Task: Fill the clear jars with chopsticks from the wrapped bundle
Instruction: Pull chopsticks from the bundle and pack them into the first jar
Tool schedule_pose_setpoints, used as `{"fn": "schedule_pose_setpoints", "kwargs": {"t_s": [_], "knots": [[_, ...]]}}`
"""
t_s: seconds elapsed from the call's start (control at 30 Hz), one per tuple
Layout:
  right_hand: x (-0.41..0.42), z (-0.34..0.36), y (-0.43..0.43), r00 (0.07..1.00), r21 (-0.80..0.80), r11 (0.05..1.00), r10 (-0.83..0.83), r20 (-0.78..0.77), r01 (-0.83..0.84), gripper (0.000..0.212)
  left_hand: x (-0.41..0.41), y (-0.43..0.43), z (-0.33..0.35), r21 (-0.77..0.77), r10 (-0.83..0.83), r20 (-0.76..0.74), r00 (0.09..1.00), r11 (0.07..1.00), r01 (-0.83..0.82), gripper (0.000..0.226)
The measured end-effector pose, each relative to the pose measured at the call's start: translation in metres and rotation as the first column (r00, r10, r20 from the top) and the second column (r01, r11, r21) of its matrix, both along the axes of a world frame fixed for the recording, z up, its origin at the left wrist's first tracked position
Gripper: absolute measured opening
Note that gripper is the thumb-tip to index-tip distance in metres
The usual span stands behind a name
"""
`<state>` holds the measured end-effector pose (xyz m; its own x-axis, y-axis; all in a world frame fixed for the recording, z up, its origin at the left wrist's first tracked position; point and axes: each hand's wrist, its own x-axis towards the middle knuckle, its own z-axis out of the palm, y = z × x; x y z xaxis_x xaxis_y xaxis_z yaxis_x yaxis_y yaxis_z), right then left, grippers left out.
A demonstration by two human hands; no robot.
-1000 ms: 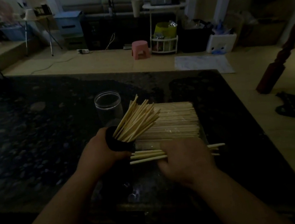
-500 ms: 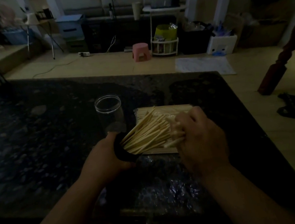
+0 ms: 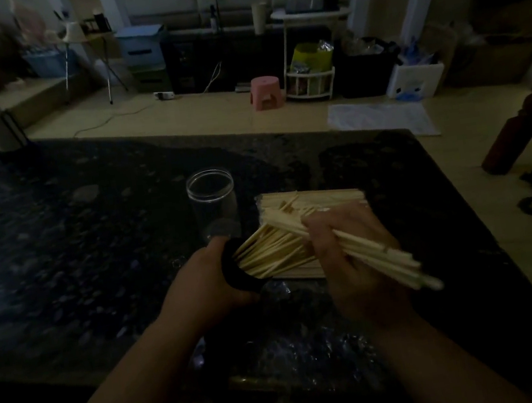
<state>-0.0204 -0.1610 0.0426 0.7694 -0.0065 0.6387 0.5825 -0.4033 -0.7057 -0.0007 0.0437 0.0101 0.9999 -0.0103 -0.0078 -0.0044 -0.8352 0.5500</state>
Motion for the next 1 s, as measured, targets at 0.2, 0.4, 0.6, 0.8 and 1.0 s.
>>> {"fn": "schedule_pose_setpoints", "kwargs": {"t_s": [0.2, 0.4, 0.6, 0.8, 1.0], "knots": [[-0.002, 0.002, 0.011, 0.9, 0.374, 0.926, 0.197, -0.388, -0.042, 0.015, 0.002, 0.001, -0.002, 0.026, -0.016, -0.015, 1.0, 1.0, 0.017, 0.087], [0.0, 0.003, 0.007, 0.908, 0.167, 0.986, 0.078, -0.412, -0.009, 0.013, 0.002, -0.002, -0.003, 0.04, -0.005, -0.007, 1.0, 0.999, 0.005, 0.087], [0.006, 0.001, 0.01, 0.838, 0.559, 0.82, 0.215, -0.502, 0.124, 0.014, 0.001, -0.002, 0.0, 0.036, -0.004, -0.01, 1.0, 0.999, 0.004, 0.086], [0.008, -0.004, 0.007, 0.858, 0.474, 0.866, 0.116, -0.501, 0.16, 0.017, 0.0, -0.003, 0.001, 0.012, -0.008, -0.01, 1.0, 1.0, 0.008, 0.088], [0.012, -0.001, 0.003, 0.851, 0.58, 0.767, 0.086, -0.518, 0.275, 0.012, -0.001, -0.003, 0.001, 0.018, -0.005, -0.017, 1.0, 1.0, 0.005, 0.09]]}}
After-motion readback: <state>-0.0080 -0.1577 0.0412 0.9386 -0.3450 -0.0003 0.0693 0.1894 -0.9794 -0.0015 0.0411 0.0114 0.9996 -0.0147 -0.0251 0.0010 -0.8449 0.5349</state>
